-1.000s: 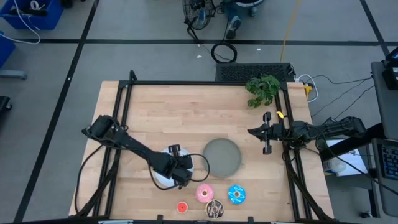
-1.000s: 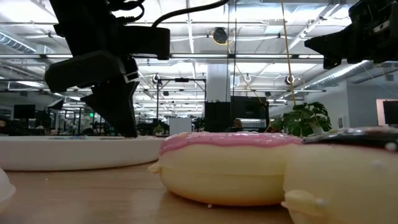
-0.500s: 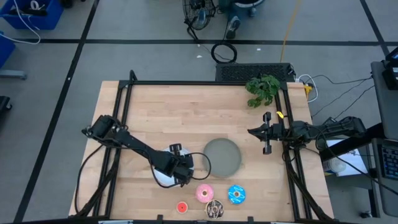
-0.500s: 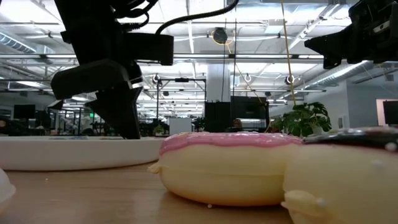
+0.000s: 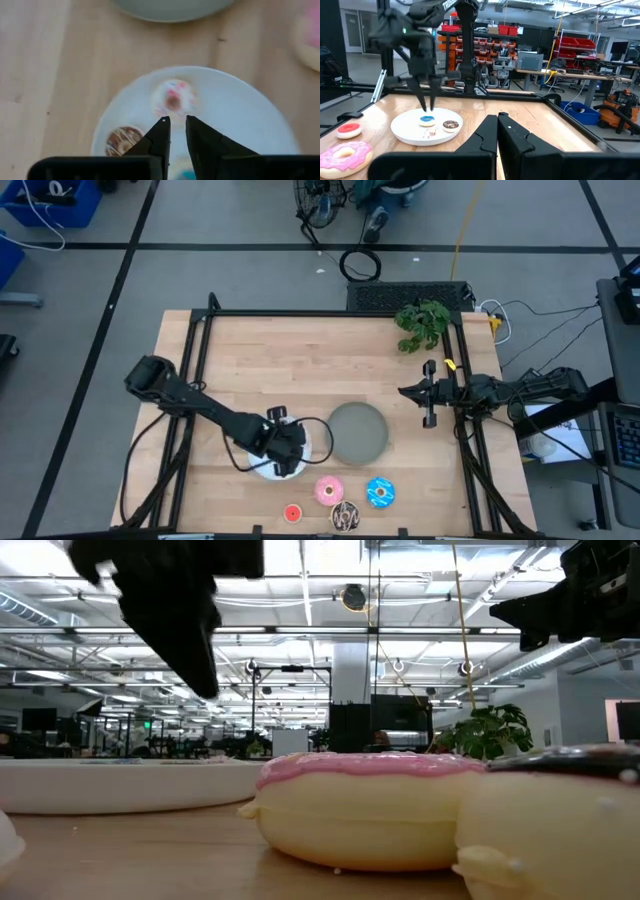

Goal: Pick & Place donuts
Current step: Put the small orange donut on the white plate

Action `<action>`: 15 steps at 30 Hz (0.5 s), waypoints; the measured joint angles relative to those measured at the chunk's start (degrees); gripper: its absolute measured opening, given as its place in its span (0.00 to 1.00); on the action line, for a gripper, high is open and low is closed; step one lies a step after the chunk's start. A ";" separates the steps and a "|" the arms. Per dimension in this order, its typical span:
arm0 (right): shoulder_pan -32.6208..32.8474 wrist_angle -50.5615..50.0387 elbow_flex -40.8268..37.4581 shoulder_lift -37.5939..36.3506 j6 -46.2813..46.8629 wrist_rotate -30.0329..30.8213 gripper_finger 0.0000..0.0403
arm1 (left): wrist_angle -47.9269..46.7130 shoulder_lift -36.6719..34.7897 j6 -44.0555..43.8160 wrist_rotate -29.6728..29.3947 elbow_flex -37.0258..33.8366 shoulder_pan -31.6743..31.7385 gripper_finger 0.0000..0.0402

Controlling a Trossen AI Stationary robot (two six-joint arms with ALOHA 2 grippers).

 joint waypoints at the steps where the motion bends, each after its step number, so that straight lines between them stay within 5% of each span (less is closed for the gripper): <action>1: -0.02 -0.01 0.00 0.00 0.01 0.00 0.00 | -0.57 -1.03 0.65 1.25 0.00 -0.61 0.14; 8: -0.02 -0.04 0.00 0.00 0.00 0.00 0.00 | -3.12 -7.93 -0.38 2.19 0.07 -7.22 0.02; 15: 0.00 0.13 -0.01 0.00 0.13 0.00 0.00 | -3.58 -19.18 4.56 -13.05 0.09 -17.19 0.01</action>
